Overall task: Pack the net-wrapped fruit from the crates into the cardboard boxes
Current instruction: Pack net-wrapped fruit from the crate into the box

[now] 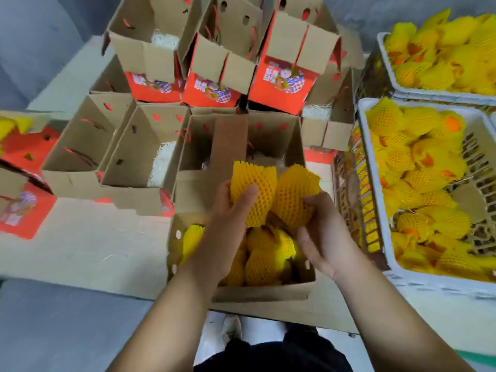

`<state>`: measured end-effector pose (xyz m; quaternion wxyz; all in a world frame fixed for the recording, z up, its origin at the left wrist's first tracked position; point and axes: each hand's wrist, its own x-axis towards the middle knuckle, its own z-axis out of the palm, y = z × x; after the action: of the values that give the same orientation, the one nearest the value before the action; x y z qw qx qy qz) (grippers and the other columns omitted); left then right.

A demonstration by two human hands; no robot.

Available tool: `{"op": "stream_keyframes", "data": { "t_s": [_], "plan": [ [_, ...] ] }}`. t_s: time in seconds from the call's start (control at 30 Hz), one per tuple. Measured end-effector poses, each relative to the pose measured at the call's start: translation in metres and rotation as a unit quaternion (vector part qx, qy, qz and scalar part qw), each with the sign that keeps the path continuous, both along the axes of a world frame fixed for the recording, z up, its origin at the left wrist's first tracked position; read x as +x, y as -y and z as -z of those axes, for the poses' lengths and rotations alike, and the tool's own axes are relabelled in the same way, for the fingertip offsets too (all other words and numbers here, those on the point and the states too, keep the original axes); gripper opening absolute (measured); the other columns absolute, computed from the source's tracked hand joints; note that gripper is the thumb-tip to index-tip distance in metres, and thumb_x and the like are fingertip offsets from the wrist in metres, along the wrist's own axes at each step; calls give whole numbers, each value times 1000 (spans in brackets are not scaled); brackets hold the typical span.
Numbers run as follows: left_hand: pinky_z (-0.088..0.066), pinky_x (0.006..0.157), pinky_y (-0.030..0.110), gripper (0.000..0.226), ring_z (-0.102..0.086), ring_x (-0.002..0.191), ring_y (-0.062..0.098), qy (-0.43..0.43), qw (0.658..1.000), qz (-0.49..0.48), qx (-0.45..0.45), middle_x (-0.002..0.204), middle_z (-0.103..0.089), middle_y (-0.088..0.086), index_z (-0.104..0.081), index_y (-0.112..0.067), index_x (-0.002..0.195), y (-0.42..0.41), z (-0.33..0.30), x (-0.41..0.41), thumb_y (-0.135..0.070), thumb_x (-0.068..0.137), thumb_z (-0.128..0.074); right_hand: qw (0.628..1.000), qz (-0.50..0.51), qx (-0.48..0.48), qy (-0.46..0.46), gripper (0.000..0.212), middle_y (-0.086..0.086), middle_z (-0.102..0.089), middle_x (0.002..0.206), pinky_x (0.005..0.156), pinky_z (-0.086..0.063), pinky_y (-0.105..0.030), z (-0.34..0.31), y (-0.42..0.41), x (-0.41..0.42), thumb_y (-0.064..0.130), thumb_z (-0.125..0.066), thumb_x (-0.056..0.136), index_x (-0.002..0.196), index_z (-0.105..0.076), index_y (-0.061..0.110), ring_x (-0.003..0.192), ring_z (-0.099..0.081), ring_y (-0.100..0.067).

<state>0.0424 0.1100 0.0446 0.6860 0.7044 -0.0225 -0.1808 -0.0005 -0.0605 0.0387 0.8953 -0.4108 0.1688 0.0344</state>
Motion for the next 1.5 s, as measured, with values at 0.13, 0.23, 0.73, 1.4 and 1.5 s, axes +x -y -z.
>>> {"op": "stream_keyframes", "data": {
  "t_s": [0.13, 0.23, 0.73, 1.4, 1.5],
  "plan": [
    [-58, 94, 51, 62, -70, 108, 20, -121, 992, -4, 30, 120, -70, -8, -55, -43, 126, -82, 1, 14, -65, 73, -77, 986, 15, -152, -63, 39, -8, -72, 122, 78, -61, -36, 10, -64, 7, 25, -59, 96, 134, -58, 24, 105, -73, -23],
    [-54, 82, 36, 55, -62, 99, 14, -111, 982, 3, 151, 119, -61, -7, -38, -42, 123, -103, 11, 10, -58, 85, -75, 963, 5, -243, -114, 46, 2, -74, 115, 92, -59, -44, 19, -92, 5, 43, -68, 88, 131, -58, 32, 107, -72, -20],
    [-48, 102, 43, 81, -48, 133, 33, 189, 771, 251, 554, 145, -39, 10, -5, -26, 162, -91, 58, -6, -52, 102, -53, 719, -179, -645, -187, 65, -9, -43, 134, 100, -44, -34, 50, -98, -12, 46, -67, 90, 146, -43, 23, 123, -54, -33],
    [-53, 79, 35, 13, -68, 93, 27, 228, 634, 406, 618, 93, -65, 4, -67, -13, 103, -95, 33, 7, -23, 100, -60, 573, -409, -639, -309, 100, -7, -67, 96, 69, -53, -35, 33, -53, 3, 46, -70, 76, 146, -1, 25, 84, -67, -20],
    [-53, 83, 37, 14, -68, 101, 27, 186, 636, 424, 617, 106, -69, 5, -68, -14, 108, -91, 36, 15, -21, 100, -60, 518, -428, -664, -328, 107, -7, -66, 95, 76, -57, -40, 41, -58, 0, 47, -68, 78, 150, 9, 26, 88, -69, -25]
  ]
}}
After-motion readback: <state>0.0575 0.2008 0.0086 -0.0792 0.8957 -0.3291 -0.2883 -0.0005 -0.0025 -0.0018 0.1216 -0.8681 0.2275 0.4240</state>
